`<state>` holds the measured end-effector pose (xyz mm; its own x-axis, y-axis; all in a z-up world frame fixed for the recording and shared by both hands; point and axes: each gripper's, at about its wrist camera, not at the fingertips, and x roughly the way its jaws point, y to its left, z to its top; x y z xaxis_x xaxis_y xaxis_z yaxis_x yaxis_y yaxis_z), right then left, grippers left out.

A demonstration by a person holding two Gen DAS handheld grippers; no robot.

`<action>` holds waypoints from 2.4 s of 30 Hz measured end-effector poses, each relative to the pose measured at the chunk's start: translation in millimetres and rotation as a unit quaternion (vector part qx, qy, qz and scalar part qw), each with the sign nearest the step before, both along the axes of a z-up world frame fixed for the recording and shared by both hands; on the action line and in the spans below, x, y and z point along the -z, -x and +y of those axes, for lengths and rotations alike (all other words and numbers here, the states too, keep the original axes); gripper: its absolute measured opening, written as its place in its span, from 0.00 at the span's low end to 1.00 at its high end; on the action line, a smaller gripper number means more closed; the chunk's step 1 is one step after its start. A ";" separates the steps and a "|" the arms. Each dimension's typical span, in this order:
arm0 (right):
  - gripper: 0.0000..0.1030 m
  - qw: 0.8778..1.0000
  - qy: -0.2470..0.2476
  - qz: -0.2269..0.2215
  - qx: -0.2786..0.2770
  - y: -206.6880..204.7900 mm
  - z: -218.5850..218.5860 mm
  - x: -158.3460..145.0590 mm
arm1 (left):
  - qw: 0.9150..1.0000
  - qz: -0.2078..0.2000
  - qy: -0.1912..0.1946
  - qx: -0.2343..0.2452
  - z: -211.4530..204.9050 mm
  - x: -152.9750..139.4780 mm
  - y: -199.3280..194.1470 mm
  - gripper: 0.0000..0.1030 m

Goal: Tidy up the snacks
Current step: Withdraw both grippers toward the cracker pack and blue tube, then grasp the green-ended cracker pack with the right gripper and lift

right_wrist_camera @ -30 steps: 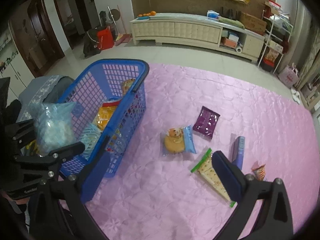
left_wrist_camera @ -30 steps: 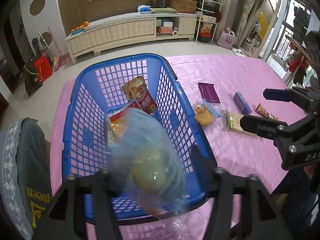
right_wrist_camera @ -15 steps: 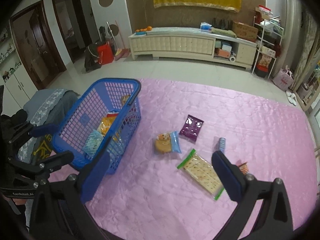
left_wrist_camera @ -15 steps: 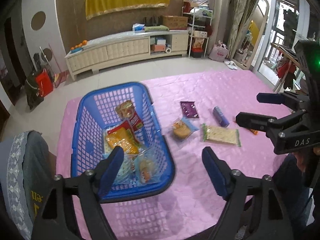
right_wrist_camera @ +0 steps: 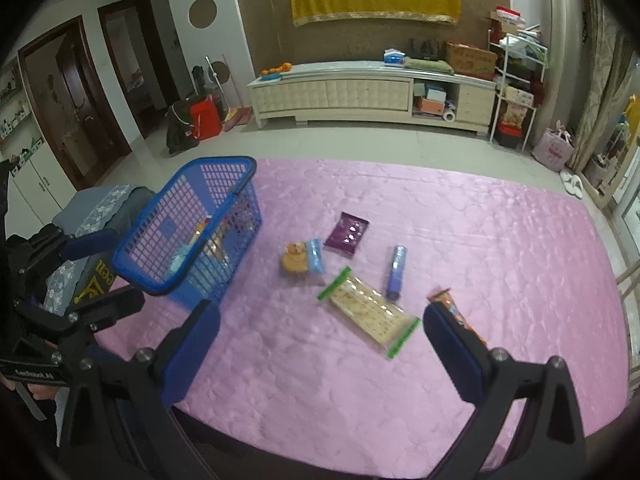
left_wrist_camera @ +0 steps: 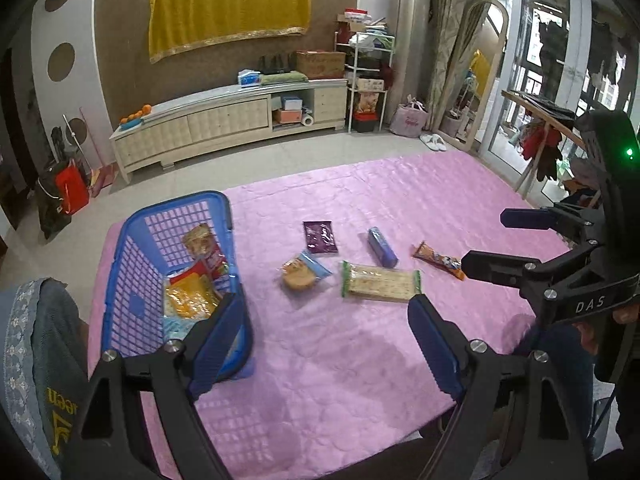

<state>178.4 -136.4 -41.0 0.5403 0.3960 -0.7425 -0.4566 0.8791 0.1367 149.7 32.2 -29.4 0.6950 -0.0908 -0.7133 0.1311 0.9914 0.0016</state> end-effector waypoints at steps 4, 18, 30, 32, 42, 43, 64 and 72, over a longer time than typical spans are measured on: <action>1.00 1.000 0.000 0.002 0.004 3.3 -15.8 5.8 | 1.000 0.008 -0.006 0.007 -14.2 6.0 -2.2 0.80; 1.00 0.999 0.002 0.037 0.017 -15.5 -68.8 44.5 | 0.999 0.046 0.006 0.005 -52.8 45.1 -28.7 0.80; 1.00 0.999 0.024 0.033 -0.036 -43.8 -64.1 89.5 | 0.996 0.066 0.007 -0.054 -56.4 93.3 -46.1 0.80; 1.00 0.997 0.031 0.031 -0.060 -51.8 -55.5 102.0 | 0.995 0.070 0.012 -0.065 -53.9 101.9 -46.4 0.80; 1.00 0.986 0.071 0.034 -0.148 -93.4 -12.3 162.0 | 0.990 0.091 0.008 -0.104 -40.9 145.3 -69.7 0.80; 1.00 0.985 0.072 0.035 -0.153 -97.9 -9.8 165.0 | 0.990 0.092 0.006 -0.105 -40.7 148.5 -73.7 0.80; 0.72 0.963 0.095 0.016 -0.253 -94.5 26.1 187.4 | 0.985 0.110 0.018 -0.131 -19.4 168.3 -68.3 0.80; 0.57 0.967 0.076 0.015 -0.244 -76.8 12.0 179.7 | 0.984 0.101 0.000 -0.144 -26.7 151.3 -56.3 0.80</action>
